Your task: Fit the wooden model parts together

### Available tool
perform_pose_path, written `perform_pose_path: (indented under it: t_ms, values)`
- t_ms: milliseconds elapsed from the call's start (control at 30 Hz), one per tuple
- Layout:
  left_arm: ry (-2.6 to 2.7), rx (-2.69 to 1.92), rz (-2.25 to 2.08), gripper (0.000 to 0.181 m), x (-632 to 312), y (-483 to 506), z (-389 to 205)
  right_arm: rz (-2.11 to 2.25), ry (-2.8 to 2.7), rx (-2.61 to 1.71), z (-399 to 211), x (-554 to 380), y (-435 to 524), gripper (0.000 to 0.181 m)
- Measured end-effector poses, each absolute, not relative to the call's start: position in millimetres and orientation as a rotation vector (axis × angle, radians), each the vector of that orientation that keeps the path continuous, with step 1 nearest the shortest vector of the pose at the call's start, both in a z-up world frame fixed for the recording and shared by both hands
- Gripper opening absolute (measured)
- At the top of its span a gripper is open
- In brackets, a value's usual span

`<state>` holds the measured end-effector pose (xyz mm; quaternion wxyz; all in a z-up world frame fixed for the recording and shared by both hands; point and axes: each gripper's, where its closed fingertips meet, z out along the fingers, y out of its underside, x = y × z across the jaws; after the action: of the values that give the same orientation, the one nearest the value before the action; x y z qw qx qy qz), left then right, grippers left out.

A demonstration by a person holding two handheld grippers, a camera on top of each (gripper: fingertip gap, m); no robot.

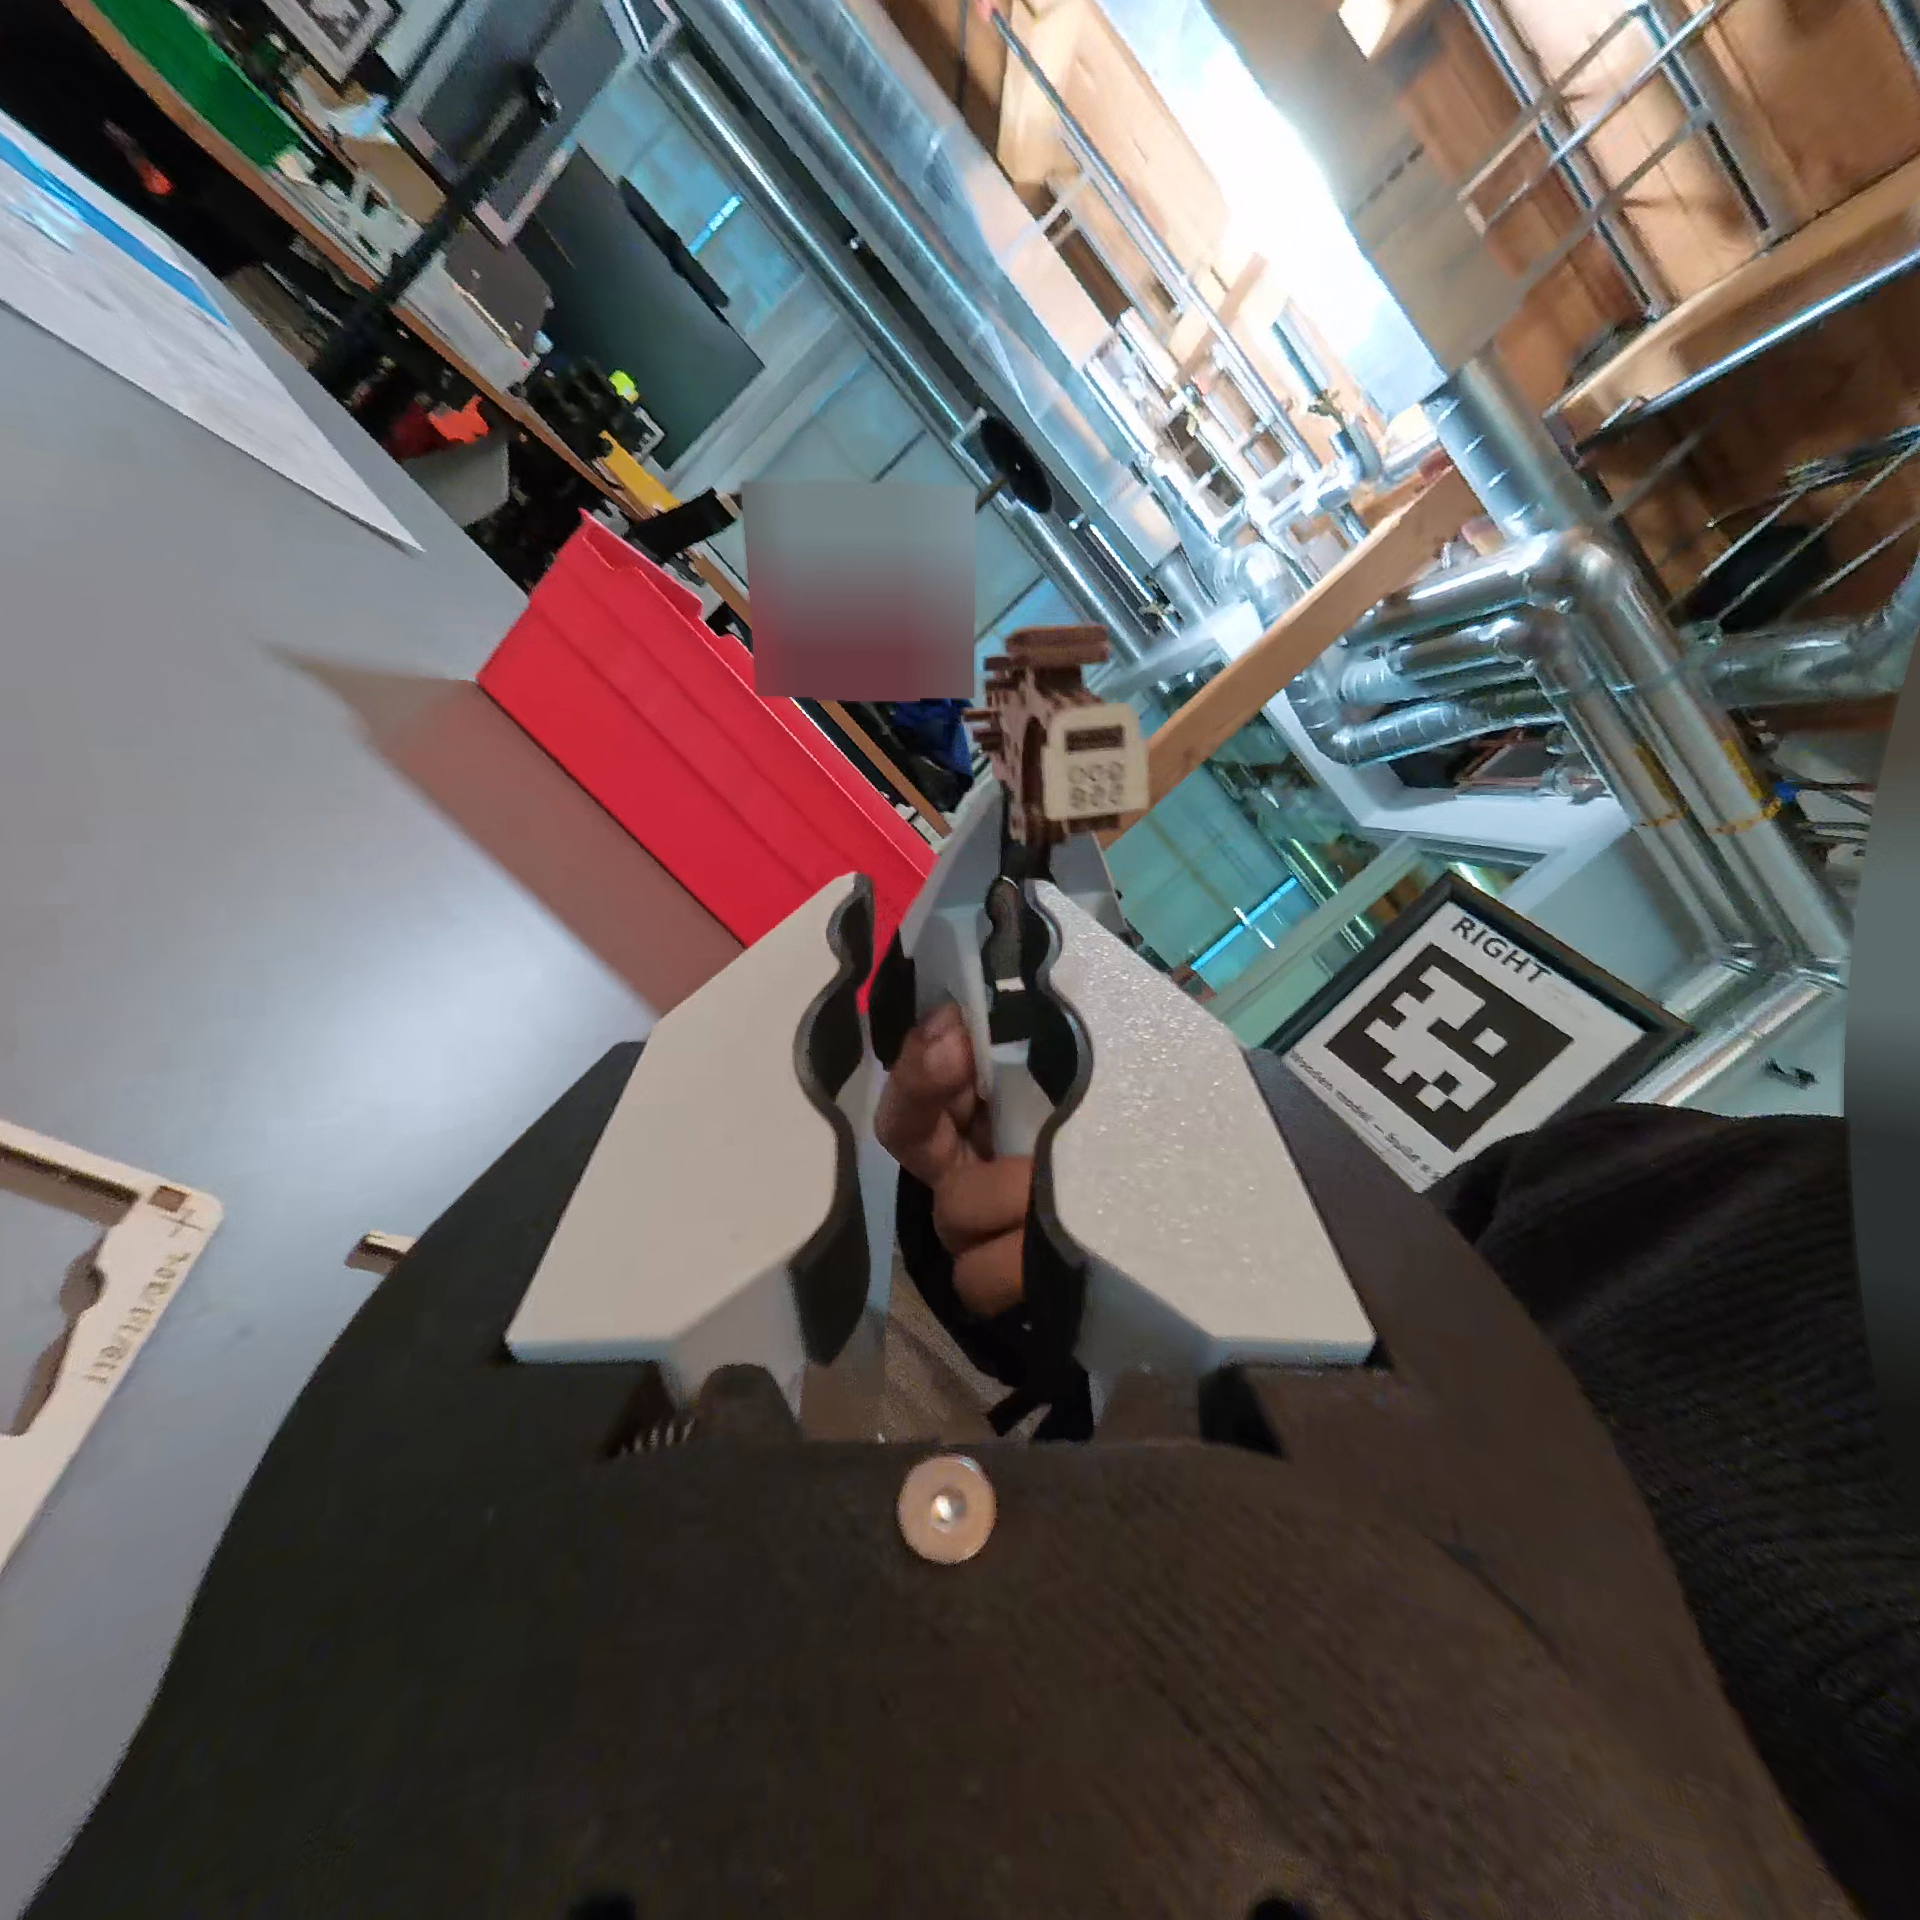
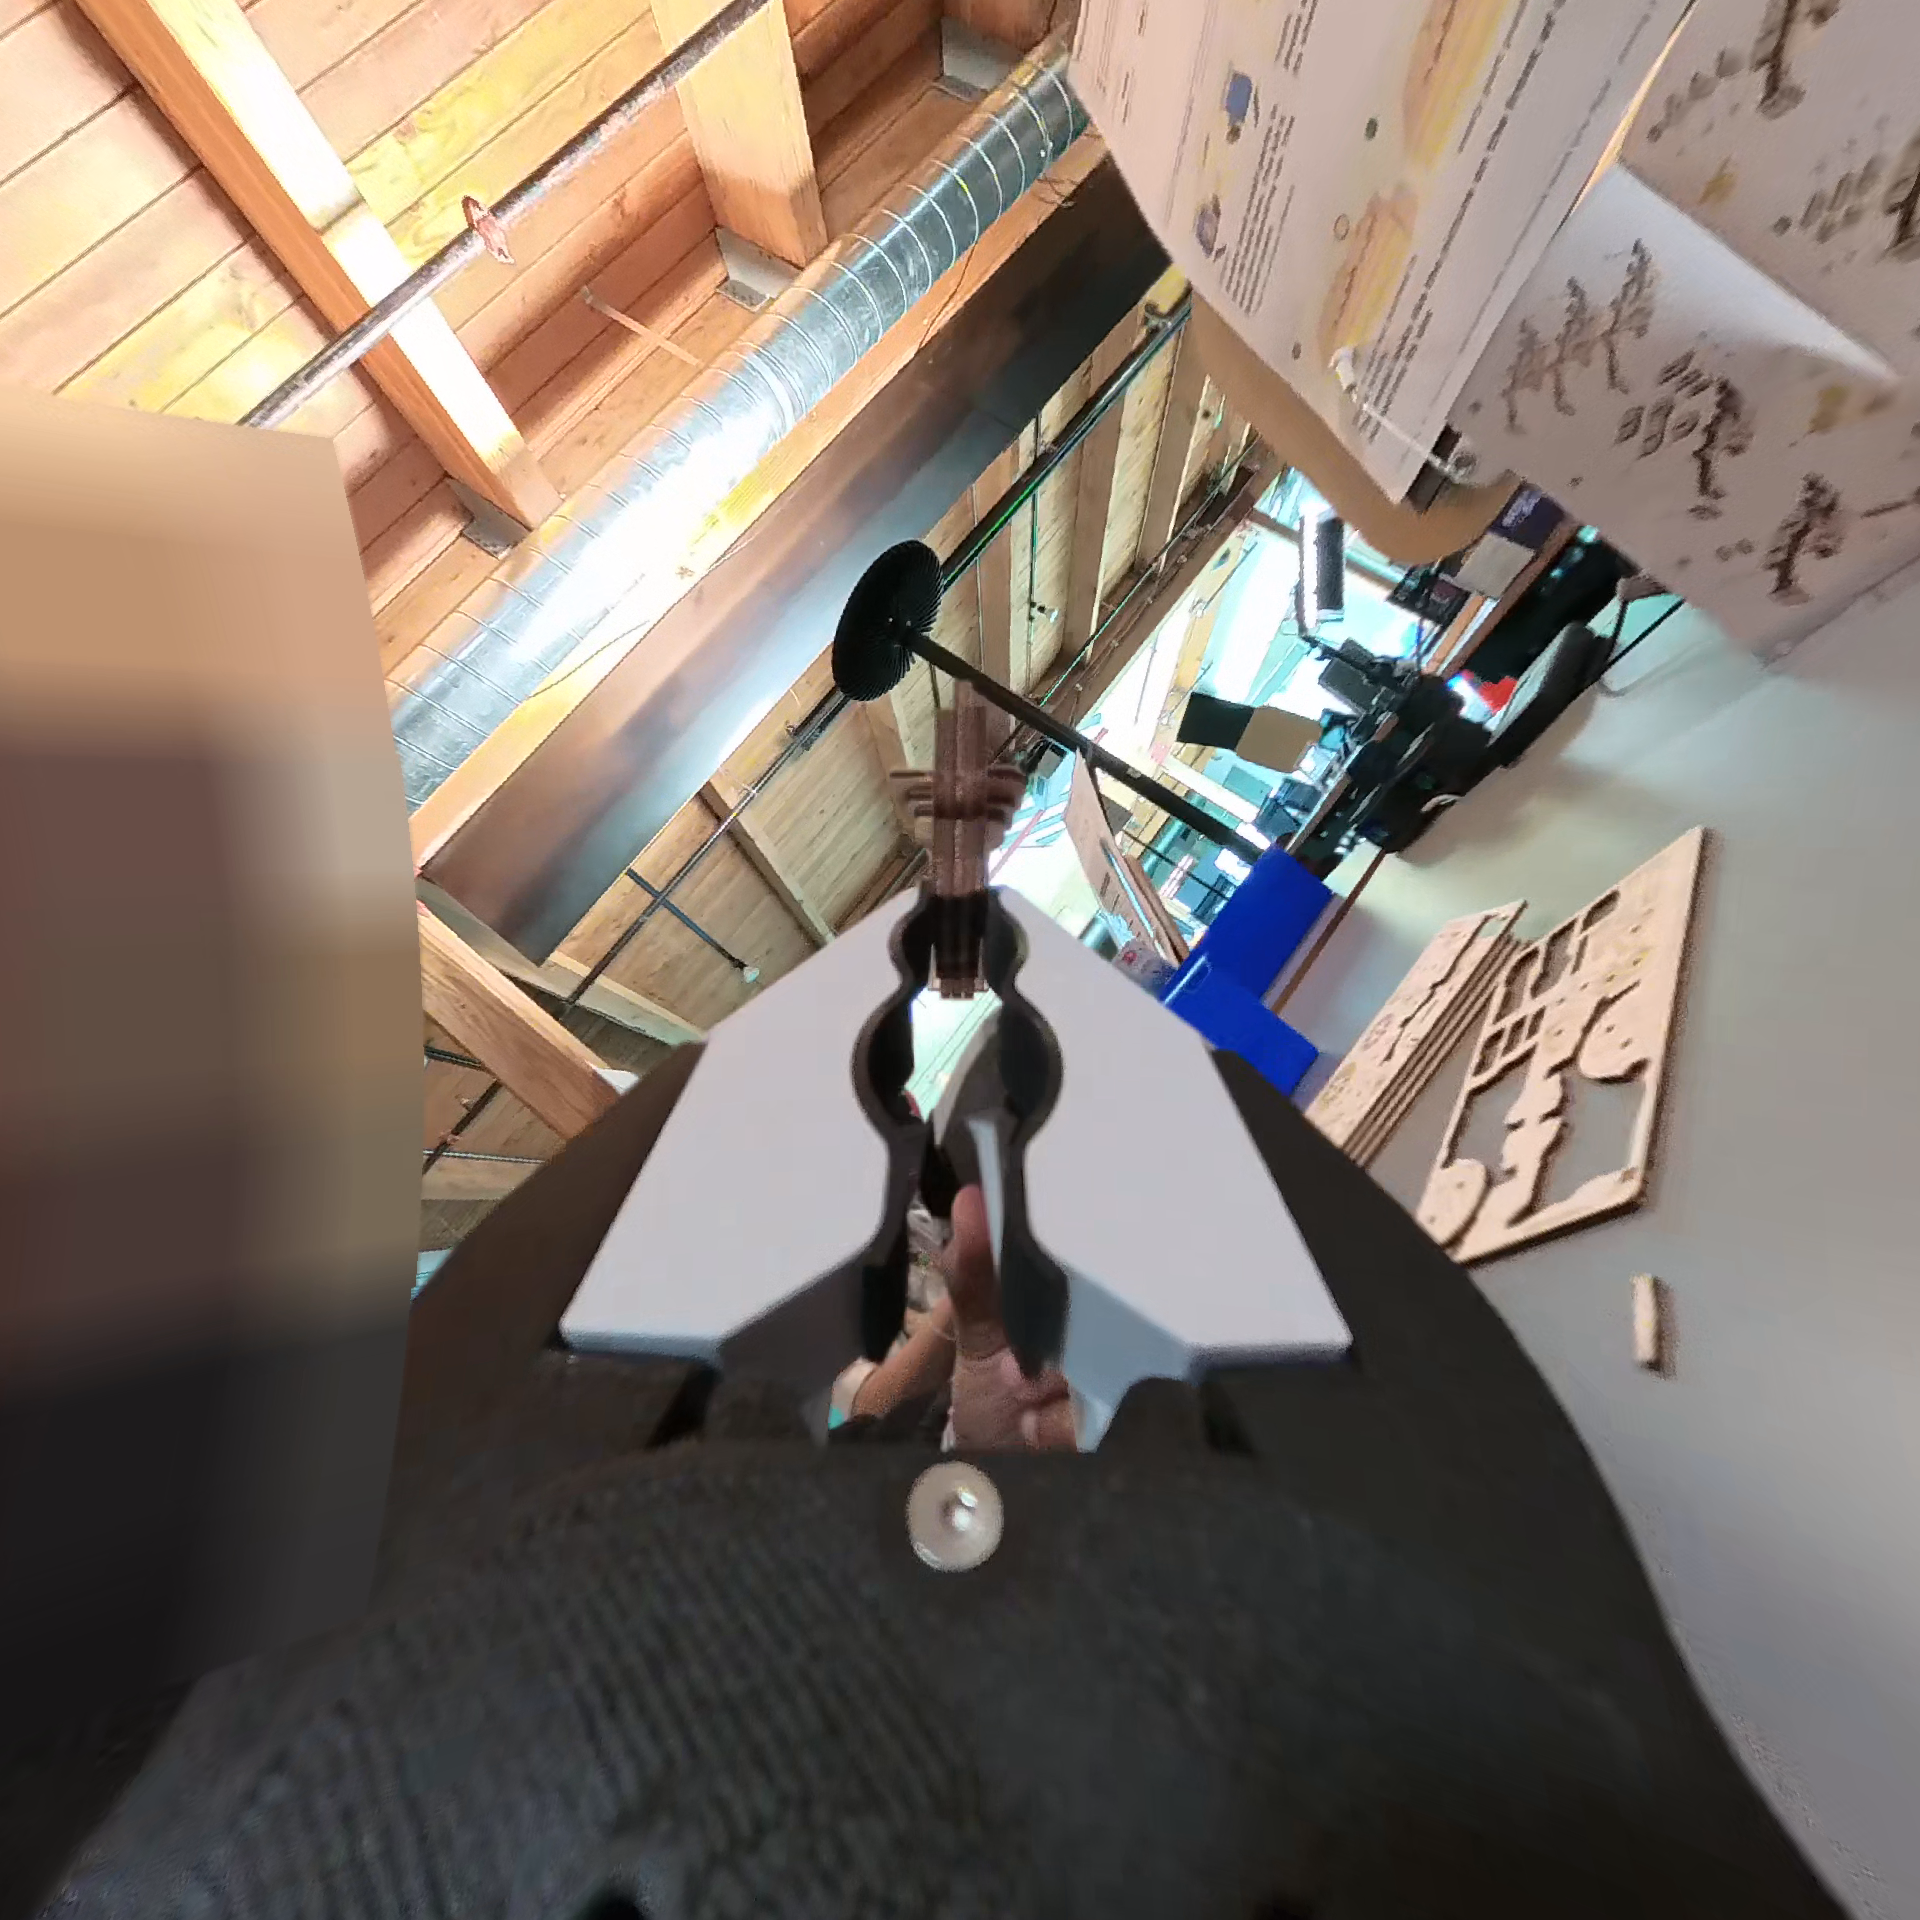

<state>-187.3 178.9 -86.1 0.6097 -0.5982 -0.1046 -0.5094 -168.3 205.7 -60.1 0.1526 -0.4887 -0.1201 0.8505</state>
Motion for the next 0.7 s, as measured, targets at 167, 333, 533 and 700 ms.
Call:
perform_pose_path:
  t_ms: [167,333,533,700]
  values:
    - [-0.207,-1.375,-1.012,0.021,-195.1,176.9,-79.7,2.503,-0.303,-1.441,-65.1,-173.8,193.3,0.008]
    - [-0.097,-1.392,-0.777,0.022,-198.8,174.0,-74.3,2.633,-0.225,-1.455,-66.0,-175.5,190.9,0.008]
    - [-0.081,-1.350,-0.972,0.027,-184.9,171.0,-71.6,2.726,-0.164,-1.480,-68.3,-178.0,184.2,0.008]
    - [-0.110,-1.288,-1.171,0.022,-183.4,166.6,-66.4,2.654,-0.216,-1.476,-67.7,-177.9,182.4,0.008]
